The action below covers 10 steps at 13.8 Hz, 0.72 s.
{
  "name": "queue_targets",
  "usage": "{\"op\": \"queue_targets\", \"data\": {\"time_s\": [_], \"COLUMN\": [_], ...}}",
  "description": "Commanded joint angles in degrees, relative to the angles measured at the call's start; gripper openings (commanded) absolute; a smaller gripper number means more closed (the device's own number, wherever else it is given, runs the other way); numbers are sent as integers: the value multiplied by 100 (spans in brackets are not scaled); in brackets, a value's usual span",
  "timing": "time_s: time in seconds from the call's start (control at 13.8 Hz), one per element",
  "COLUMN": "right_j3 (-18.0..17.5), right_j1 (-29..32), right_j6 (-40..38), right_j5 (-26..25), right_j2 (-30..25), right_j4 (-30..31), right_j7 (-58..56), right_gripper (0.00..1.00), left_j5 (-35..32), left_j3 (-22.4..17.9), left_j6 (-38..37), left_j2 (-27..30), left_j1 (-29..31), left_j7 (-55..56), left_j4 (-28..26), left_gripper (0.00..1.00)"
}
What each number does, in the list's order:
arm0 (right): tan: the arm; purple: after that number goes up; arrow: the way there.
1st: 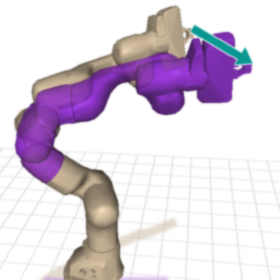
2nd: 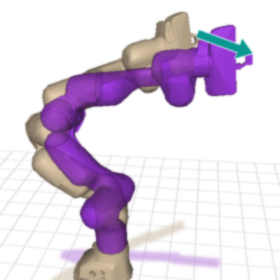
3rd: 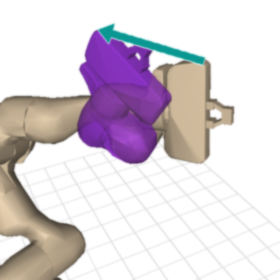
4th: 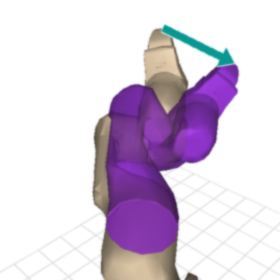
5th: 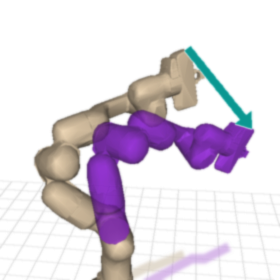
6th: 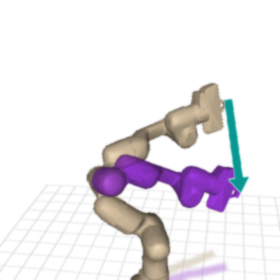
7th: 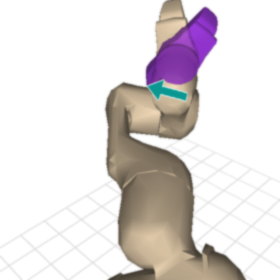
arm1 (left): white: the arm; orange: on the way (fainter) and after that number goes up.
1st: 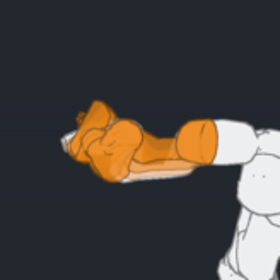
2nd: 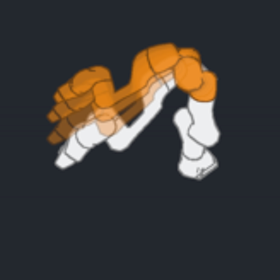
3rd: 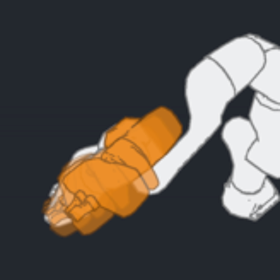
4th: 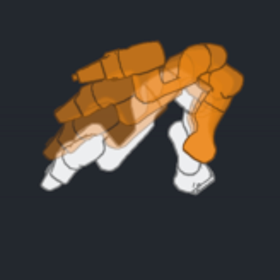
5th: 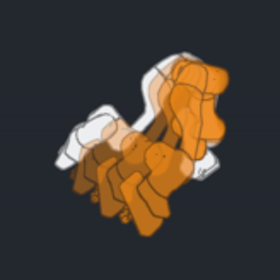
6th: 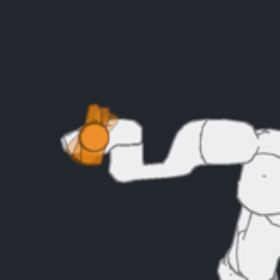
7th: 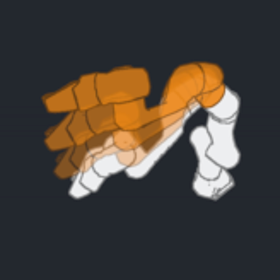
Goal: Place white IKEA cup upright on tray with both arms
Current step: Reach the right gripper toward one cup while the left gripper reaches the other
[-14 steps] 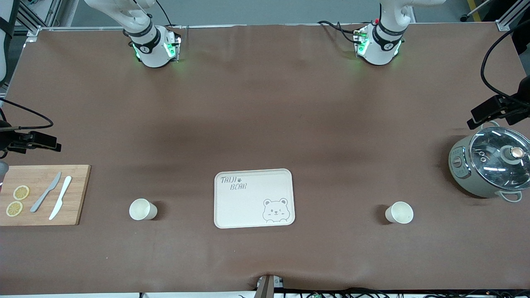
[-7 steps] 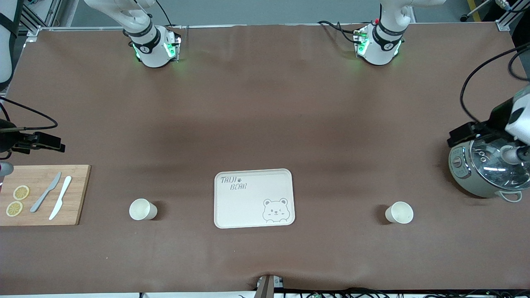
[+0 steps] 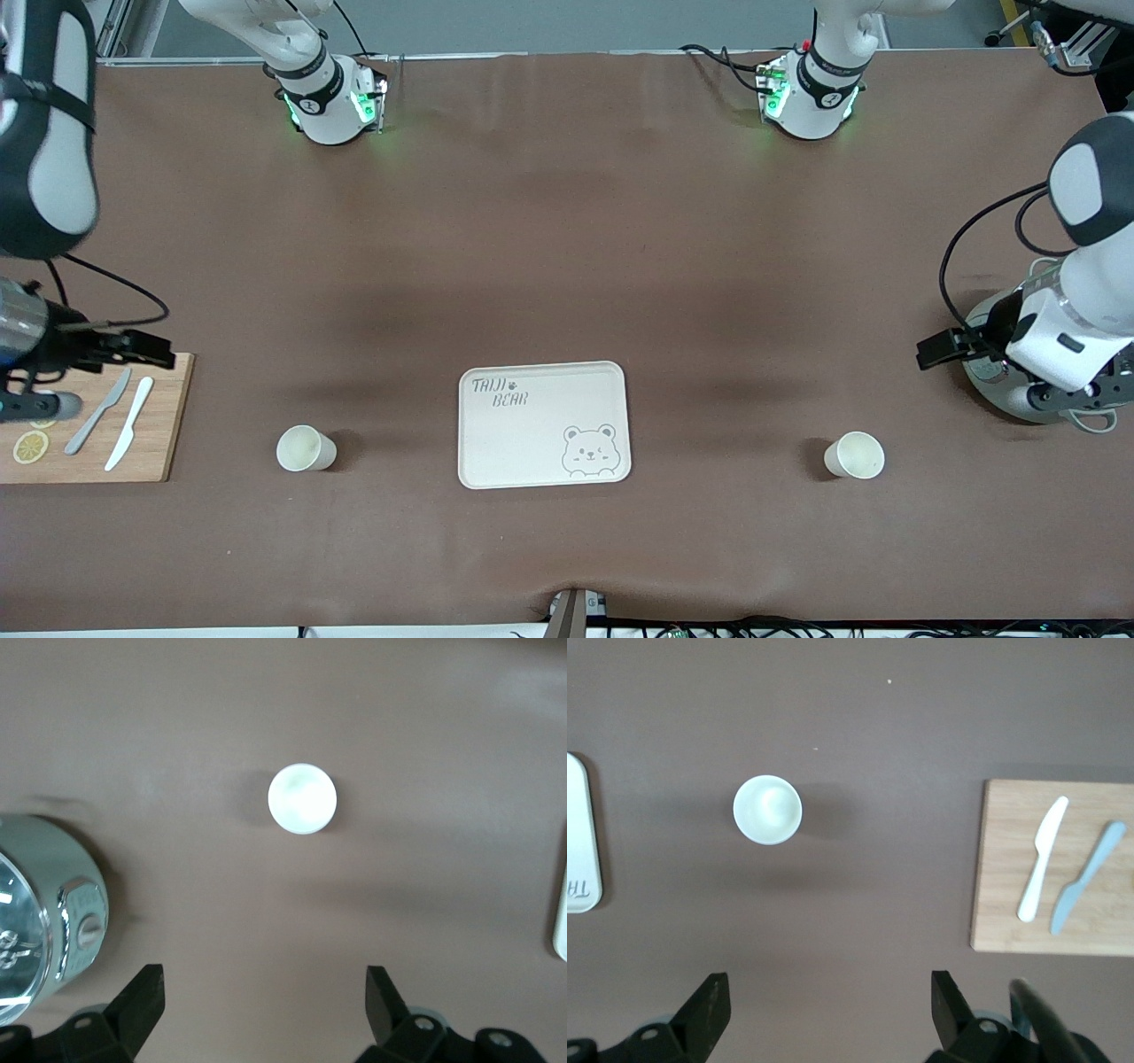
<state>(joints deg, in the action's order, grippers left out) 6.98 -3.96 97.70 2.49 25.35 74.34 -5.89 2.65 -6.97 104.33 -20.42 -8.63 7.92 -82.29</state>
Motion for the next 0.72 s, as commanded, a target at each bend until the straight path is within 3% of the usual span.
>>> {"op": "queue_targets", "data": {"time_s": [0.0,0.65], "right_j3": [-13,-13], "right_j1": [-96,-149], "right_j6": [423,1452], "right_j5": [-4,67], "right_j2": [372,1322], "right_j4": [-77,-69], "right_j7": [132,115], "right_gripper": [100,100], "left_j5": [-107,-133], "left_j3": [2,2], "left_j6": [386,1686], "left_j2": [-260,-1279], "left_j1": [36,89], "left_j7": [-115,-343], "left_j4": [11,20], "left_gripper": [100,100]}}
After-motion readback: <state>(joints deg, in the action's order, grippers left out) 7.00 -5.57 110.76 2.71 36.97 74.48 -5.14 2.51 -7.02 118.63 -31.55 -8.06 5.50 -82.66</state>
